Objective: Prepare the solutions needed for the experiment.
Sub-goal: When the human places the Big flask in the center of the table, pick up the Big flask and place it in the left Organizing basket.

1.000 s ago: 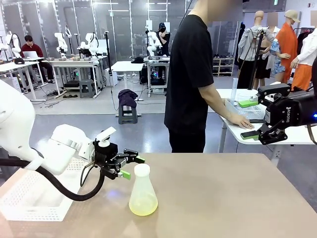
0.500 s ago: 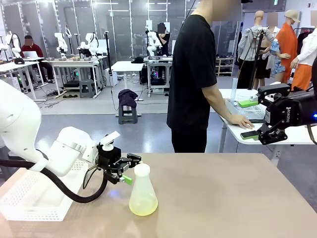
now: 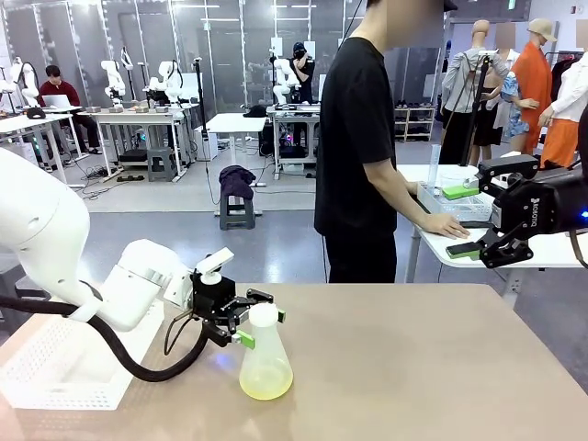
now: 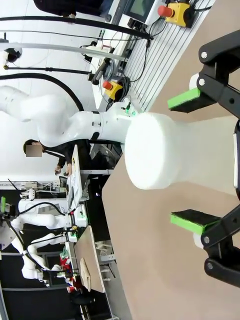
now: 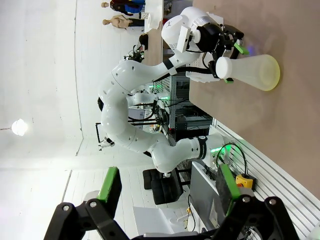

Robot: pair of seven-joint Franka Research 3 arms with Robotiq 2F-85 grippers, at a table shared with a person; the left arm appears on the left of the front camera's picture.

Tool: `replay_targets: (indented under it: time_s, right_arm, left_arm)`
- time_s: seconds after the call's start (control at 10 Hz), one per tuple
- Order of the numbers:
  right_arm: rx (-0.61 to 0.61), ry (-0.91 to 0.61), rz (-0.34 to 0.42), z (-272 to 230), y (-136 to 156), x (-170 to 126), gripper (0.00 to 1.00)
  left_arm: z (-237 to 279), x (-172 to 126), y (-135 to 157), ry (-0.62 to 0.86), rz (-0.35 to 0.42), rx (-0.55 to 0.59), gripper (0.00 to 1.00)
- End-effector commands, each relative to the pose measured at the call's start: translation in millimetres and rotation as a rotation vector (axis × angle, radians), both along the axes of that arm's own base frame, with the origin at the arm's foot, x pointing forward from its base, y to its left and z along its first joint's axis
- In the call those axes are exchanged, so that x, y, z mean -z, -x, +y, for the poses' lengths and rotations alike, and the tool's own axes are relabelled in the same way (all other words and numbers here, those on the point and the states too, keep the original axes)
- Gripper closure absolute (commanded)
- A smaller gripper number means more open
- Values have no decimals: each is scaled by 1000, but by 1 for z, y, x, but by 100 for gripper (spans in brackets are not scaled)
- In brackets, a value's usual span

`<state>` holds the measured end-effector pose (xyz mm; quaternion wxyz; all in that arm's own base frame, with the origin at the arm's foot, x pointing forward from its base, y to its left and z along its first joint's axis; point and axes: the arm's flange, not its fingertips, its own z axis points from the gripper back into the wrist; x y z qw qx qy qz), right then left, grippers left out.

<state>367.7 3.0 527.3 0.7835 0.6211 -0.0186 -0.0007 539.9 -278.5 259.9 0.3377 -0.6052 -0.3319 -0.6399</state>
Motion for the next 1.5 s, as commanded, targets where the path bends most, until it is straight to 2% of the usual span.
replay_targets:
  time_s: [0.0, 0.2, 0.6, 0.7, 0.8, 0.9, 1.0, 1.1, 1.2, 1.3, 1.4]
  right_arm:
    - [-4, -7, -9, 0, 0, -1, 4]
    - [-4, -7, -9, 0, 0, -1, 4]
    - [-4, -7, -9, 0, 0, -1, 4]
    - [-4, -7, -9, 0, 0, -1, 4]
    - [-4, -7, -9, 0, 0, -1, 4]
    - [-4, -7, -9, 0, 0, -1, 4]
    - [-4, -7, -9, 0, 0, -1, 4]
    - [-4, -7, -9, 0, 0, -1, 4]
    - [-4, -7, -9, 0, 0, -1, 4]
    - [-4, -7, -9, 0, 0, -1, 4]
    - [-4, -7, -9, 0, 0, -1, 4]
  left_arm:
    - [-6, 2, -3, 27, 32, 62, 0]
    - [-12, 7, 1, 15, 66, 94, 0]
    - [-16, 9, 1, -6, 59, 126, 0]
    - [-14, 10, -2, 19, 85, 123, 0]
    - [-13, 12, -3, 24, 104, 121, 15]
    - [-13, 14, -3, 28, 109, 113, 15]
    - [-14, 13, -4, 38, 119, 111, 29]
    - [-15, 13, -4, 40, 118, 107, 18]
    - [-18, 15, -5, 33, 124, 104, 45]
    - [-19, 15, -5, 26, 123, 108, 30]
    - [-20, 15, -4, 23, 120, 112, 60]
